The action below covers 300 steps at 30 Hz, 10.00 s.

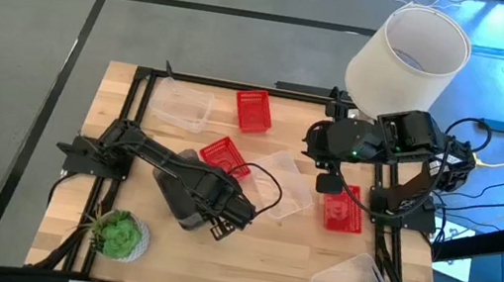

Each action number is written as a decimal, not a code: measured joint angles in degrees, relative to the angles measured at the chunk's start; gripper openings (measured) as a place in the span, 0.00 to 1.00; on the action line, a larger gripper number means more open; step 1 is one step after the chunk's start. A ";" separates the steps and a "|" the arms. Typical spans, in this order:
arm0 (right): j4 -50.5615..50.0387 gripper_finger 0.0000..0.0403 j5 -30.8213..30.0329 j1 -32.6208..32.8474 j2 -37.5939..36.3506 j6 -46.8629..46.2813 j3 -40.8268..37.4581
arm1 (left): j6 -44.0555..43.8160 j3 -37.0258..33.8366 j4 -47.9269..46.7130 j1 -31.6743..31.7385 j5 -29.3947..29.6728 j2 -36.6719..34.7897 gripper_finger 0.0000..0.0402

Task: Stack baskets by color
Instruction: Stack the left black bin on the stacked black bins, then stack the middle transparent bin on the top transparent bin

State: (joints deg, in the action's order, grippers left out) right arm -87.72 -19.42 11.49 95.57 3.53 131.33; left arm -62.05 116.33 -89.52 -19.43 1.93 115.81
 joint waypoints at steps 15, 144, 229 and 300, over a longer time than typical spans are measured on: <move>-0.01 0.29 0.00 -0.01 0.00 0.00 0.00 | 1.17 -1.82 -0.10 0.11 1.30 -0.04 0.16; 45.73 0.17 20.37 0.53 0.02 61.41 -66.20 | 26.20 10.36 -0.50 6.04 23.89 -20.62 0.19; 11.43 0.24 9.90 3.04 -34.60 3.15 -23.87 | 80.69 10.36 44.07 8.69 -13.05 19.96 0.19; 9.96 0.24 9.94 3.04 -33.64 2.95 -23.87 | 17.08 8.29 -0.42 19.26 30.96 -4.39 0.00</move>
State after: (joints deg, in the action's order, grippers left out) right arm -77.76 -9.48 14.53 61.93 6.48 107.46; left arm -44.97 124.62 -89.93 -0.17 32.90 111.42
